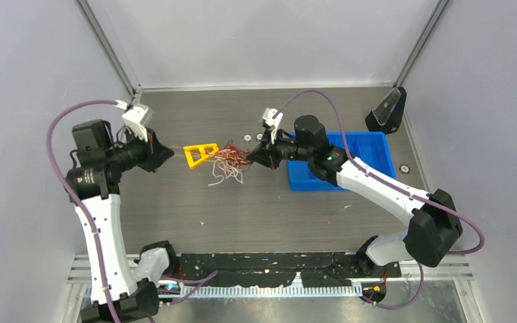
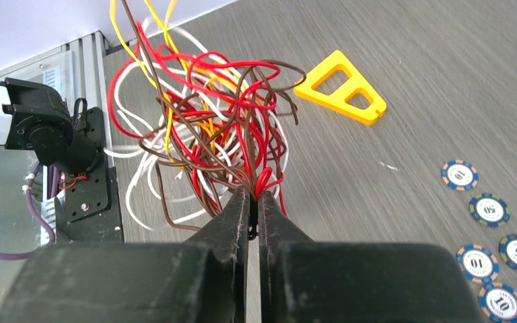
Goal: Untangle the cables
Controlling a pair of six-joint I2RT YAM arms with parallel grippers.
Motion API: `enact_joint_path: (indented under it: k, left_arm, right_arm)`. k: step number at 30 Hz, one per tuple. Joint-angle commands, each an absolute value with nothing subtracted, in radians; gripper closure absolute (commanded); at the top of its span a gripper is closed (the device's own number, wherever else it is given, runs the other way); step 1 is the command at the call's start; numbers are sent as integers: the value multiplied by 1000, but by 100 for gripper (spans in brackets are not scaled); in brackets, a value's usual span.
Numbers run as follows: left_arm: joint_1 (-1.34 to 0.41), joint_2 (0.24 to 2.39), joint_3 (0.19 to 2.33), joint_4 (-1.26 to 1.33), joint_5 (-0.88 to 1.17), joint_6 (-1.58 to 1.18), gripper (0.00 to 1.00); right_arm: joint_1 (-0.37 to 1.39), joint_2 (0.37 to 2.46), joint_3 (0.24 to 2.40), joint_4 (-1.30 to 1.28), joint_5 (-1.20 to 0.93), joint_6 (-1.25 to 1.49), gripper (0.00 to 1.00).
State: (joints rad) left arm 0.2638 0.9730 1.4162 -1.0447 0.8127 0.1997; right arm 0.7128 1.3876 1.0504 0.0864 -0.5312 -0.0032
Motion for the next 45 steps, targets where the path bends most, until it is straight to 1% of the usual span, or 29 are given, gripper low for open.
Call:
enact_joint_path:
  k: [1,2,3,5,6,7,8,10,15,18,19,21,22,24,25,28,29,31,34,37,40,41,45]
  left_arm:
    - [293,964,1254,-1169,654,499,100]
    - [293,962,1226,-1194,704,543,97]
    - [293,955,1217,-1211,771,565,80]
    - [290,925,1201,-1173,933,542,35]
    - [281,900,1179,-1090,998,473,7]
    - [260,878,1150,-977,1029,379,1]
    - [228,858,1120,-870,1036,302,1]
    - [140,844,1086,-723,1000,220,0]
    - [-59,925,1041,-545,934,130,0]
    - [-128,951,999,-393,923,24,0]
    - [-148,958,999,-374,918,9,6]
    - [-163,976,1019,-402,953,6,39]
    - [-158,981,1041,-460,967,25,54]
    - [-104,959,1084,-580,1020,85,93]
    - [-47,932,1087,-614,1042,93,100]
    - [202,841,1084,-710,1135,123,100]
    - [269,824,1104,-801,1140,190,100]
    - [358,822,1159,-1022,1112,423,100]
    - [448,858,1190,-1201,1043,564,100]
    - [549,892,1195,-1181,982,544,100]
    - [650,920,1181,-1078,839,483,100]
    - [697,935,1172,-1065,801,501,100]
    - [789,1017,1121,-1081,666,640,100]
  right_arm:
    - [687,1395,1152,-58,-523,-11,95]
    - [686,1399,1168,-55,-535,-7,94]
    - [690,1406,1198,-41,-560,24,95]
    - [702,1421,1233,-18,-596,59,95]
    - [709,1428,1243,-12,-607,68,95]
    - [724,1440,1261,9,-632,86,95]
    - [730,1445,1276,37,-644,93,95]
    - [746,1457,1295,64,-680,125,95]
    - [758,1464,1328,106,-739,184,95]
    - [767,1464,1345,146,-769,257,95]
    - [769,1463,1344,157,-772,270,95]
    - [770,1461,1346,169,-774,296,95]
    - [758,1458,1348,160,-778,301,95]
    - [722,1450,1351,107,-782,284,95]
    - [705,1447,1353,78,-778,269,95]
    - [606,1437,1360,-104,-714,136,95]
    - [584,1435,1360,-129,-671,85,95]
    - [501,1437,1363,-184,-626,51,95]
    - [458,1450,1396,-229,-608,31,95]
    - [448,1450,1423,-248,-568,8,95]
    - [417,1453,1437,-255,-524,5,94]
    - [391,1455,1446,-255,-512,7,94]
    - [310,1453,1494,-257,-508,12,94]
